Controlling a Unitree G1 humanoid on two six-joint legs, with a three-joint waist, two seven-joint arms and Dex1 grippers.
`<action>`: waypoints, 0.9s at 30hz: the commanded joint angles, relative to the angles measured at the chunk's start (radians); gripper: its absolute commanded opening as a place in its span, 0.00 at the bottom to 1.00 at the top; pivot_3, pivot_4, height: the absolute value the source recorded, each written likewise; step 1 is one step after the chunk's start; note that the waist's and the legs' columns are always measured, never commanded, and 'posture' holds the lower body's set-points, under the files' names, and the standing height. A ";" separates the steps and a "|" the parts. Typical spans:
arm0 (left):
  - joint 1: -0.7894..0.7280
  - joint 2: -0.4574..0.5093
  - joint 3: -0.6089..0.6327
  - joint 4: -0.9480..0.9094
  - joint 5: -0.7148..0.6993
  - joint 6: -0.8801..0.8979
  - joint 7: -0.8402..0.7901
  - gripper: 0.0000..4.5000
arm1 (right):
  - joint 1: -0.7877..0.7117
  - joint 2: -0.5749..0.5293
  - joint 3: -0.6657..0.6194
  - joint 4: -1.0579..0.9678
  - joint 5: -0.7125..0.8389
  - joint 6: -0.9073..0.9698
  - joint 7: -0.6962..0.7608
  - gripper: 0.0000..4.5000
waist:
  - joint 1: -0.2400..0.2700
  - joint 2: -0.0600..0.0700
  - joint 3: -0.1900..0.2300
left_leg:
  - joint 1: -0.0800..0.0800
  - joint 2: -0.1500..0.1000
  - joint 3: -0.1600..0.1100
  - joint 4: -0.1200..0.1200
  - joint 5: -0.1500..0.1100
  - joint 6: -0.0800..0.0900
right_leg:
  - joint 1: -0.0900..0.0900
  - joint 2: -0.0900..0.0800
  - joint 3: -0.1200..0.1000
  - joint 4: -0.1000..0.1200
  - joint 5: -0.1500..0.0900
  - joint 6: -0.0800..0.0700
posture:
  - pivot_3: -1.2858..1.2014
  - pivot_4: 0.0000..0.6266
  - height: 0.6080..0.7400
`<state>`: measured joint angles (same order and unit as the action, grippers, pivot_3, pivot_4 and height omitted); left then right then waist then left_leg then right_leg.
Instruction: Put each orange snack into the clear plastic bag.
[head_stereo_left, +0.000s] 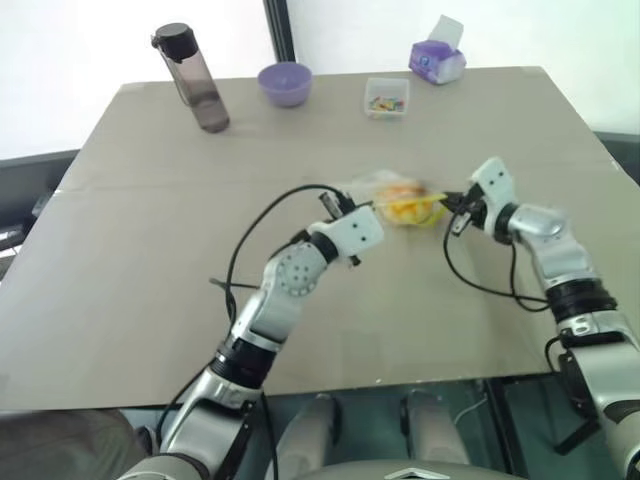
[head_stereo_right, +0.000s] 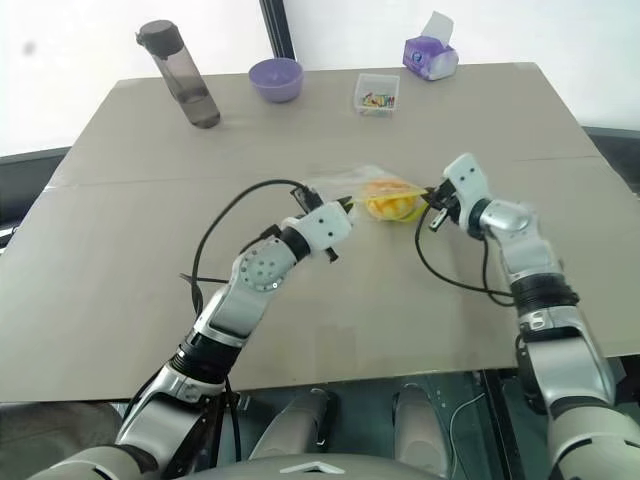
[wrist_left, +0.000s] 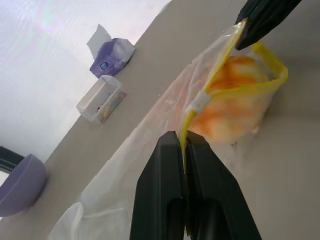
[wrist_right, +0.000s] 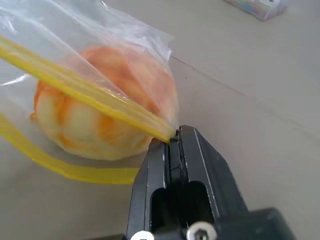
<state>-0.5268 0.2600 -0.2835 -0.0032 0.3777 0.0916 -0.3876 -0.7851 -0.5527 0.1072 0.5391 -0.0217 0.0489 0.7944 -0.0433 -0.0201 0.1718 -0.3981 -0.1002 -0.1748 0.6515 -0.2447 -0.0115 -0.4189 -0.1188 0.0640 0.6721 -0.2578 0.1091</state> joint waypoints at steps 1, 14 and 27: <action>-0.108 0.029 0.094 -0.074 -0.070 0.060 -0.046 0.00 | -0.093 -0.097 -0.046 -0.142 0.029 0.137 0.068 0.01 | 0.000 0.000 0.000 | 0.000 0.000 0.000 0.000 0.000 0.000 | 0.000 0.000 0.000 0.000 0.000 0.000 | 0.52 0.24 1.00; -0.187 0.103 0.029 -0.099 -0.122 0.167 -0.228 0.00 | -0.130 -0.252 0.026 -0.360 -0.013 0.265 0.206 0.32 | 0.003 0.000 0.000 | -0.001 0.000 -0.001 -0.001 0.000 0.001 | 0.000 0.000 -0.001 -0.004 0.000 0.001 | 0.52 0.24 1.00; -0.138 0.055 0.064 -0.151 -0.157 0.240 -0.171 0.00 | -0.122 -0.159 -0.045 -0.562 0.152 0.405 0.212 0.63 | 0.002 0.000 0.000 | -0.001 0.001 -0.001 -0.001 0.000 0.001 | 0.001 0.000 -0.001 -0.004 0.000 0.001 | 0.52 0.24 1.00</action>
<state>-0.6563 0.3184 -0.2383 -0.1069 0.2303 0.3317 -0.5715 -0.8803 -0.7183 0.0970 0.0375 0.0947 0.4359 1.0257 -0.0416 -0.0204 0.1721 -0.3995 -0.0993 -0.1756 0.6507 -0.2450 -0.0109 -0.4184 -0.1188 0.0629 0.6684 -0.2574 0.1098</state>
